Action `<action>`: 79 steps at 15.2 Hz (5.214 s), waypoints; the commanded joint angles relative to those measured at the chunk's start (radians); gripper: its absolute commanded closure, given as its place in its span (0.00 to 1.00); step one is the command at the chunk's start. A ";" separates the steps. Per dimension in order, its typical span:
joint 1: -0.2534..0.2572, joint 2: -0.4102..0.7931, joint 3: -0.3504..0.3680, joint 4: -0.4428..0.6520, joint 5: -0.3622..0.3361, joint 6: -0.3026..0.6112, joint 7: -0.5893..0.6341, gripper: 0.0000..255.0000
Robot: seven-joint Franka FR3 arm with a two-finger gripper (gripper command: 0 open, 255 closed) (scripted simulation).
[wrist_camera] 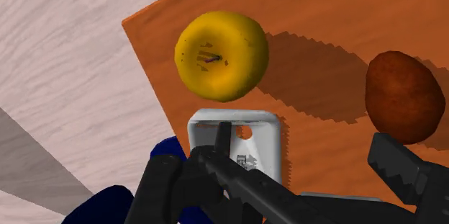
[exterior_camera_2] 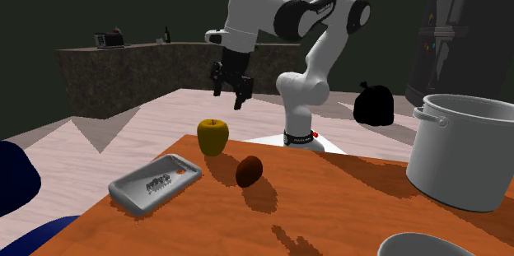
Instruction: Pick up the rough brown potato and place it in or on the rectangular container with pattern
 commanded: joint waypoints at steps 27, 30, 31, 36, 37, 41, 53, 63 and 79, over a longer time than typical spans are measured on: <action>0.109 0.287 0.277 -0.224 -0.073 0.438 0.063 0.00; 0.109 0.286 0.277 -0.224 -0.073 0.438 0.063 1.00; 0.109 0.286 0.277 -0.224 -0.073 0.438 0.063 1.00; 0.109 0.287 0.278 -0.224 -0.073 0.438 0.063 1.00; 0.109 0.287 0.278 -0.224 -0.074 0.438 0.063 1.00; 0.122 0.262 0.264 -0.214 -0.059 0.405 0.044 1.00; 0.165 0.145 0.200 -0.129 -0.013 0.214 -0.041 1.00; 0.175 0.090 0.166 -0.045 -0.004 0.081 -0.086 1.00; -0.071 0.516 0.012 0.271 -0.231 0.236 -0.282 1.00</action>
